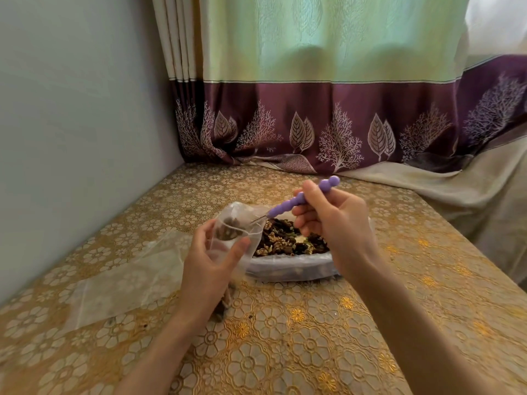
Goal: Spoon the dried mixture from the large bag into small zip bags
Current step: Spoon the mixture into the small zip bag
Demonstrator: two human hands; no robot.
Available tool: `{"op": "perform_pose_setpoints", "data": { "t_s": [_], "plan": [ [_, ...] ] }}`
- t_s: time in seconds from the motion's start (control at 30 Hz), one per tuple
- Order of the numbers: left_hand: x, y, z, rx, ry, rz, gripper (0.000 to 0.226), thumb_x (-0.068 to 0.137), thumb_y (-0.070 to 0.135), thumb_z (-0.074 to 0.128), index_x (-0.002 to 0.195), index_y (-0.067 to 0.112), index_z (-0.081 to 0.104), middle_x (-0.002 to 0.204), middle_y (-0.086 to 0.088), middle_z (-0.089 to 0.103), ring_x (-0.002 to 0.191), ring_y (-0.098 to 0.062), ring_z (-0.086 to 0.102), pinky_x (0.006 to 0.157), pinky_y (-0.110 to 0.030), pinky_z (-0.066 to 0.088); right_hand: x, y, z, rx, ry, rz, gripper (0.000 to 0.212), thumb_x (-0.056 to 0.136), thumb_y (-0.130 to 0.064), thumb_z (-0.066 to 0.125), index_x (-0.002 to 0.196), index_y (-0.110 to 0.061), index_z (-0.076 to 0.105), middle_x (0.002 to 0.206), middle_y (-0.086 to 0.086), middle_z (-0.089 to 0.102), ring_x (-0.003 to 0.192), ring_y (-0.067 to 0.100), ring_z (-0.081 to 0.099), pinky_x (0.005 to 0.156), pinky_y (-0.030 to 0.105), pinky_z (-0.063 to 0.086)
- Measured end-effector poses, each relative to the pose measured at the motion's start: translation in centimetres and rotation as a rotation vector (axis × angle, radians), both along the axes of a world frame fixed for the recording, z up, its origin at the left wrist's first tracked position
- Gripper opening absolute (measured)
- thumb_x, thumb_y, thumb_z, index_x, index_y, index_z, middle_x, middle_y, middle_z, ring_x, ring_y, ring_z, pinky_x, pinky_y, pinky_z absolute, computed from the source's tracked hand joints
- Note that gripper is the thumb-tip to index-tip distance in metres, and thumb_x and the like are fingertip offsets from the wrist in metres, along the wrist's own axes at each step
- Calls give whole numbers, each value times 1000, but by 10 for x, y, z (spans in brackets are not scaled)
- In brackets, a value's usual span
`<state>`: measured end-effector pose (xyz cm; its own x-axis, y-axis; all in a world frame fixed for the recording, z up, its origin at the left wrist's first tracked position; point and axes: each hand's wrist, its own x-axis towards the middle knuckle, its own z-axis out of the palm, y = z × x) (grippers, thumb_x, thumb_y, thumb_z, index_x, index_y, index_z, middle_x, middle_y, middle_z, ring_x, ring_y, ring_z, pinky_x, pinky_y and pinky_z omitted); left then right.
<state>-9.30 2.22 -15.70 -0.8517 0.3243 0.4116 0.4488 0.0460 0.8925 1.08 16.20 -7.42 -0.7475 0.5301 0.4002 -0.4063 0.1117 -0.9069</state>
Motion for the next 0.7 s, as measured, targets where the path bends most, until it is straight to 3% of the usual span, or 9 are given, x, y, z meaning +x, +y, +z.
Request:
{"op": "perform_pose_setpoints", "data": {
  "t_s": [0.17, 0.23, 0.3, 0.4, 0.53, 0.7],
  "plan": [
    [-1, -1, 2, 61, 13, 6, 73, 62, 57, 63, 123, 20, 48, 99, 9, 62, 79, 6, 62, 61, -9, 49, -3, -6, -2, 155, 24, 70, 18, 95, -9, 50, 85, -8, 65, 76, 7, 74, 59, 15, 56, 53, 19, 50],
    [-2, -1, 2, 80, 3, 13, 75, 64, 55, 63, 126, 17, 47, 97, 6, 63, 74, -1, 64, 56, -11, 50, -2, -1, -1, 163, 39, 79, 17, 96, -6, 47, 91, -6, 63, 77, 7, 74, 60, 13, 57, 54, 20, 50],
    [-3, -1, 2, 73, 10, 27, 77, 63, 58, 62, 126, 17, 47, 102, 5, 62, 83, -4, 63, 59, -11, 51, 0, 4, 0, 143, 58, 55, 17, 95, -5, 46, 90, -5, 63, 72, 3, 72, 59, 11, 57, 53, 19, 49],
    [-3, -1, 2, 68, 22, 30, 73, 65, 58, 61, 123, 16, 49, 105, 6, 61, 86, -1, 62, 63, -11, 51, 0, 14, 1, -23, 104, -32, 20, 94, -7, 49, 81, -7, 64, 61, -2, 67, 56, 11, 54, 51, 18, 46],
    [-3, -2, 1, 49, 16, 40, 67, 65, 62, 59, 118, 22, 50, 102, 9, 61, 89, -3, 62, 71, -23, 54, -1, 36, -5, -240, 106, -158, 23, 96, -11, 47, 77, -6, 60, 58, -1, 66, 53, 10, 53, 50, 17, 46],
    [-5, -1, -2, 20, 21, 60, 65, 68, 65, 59, 117, 24, 50, 101, 11, 60, 87, 1, 60, 72, -23, 50, -3, 65, -27, -89, -111, -349, 20, 96, -10, 47, 85, 3, 58, 67, 8, 71, 53, 11, 53, 48, 17, 46]
  ]
}}
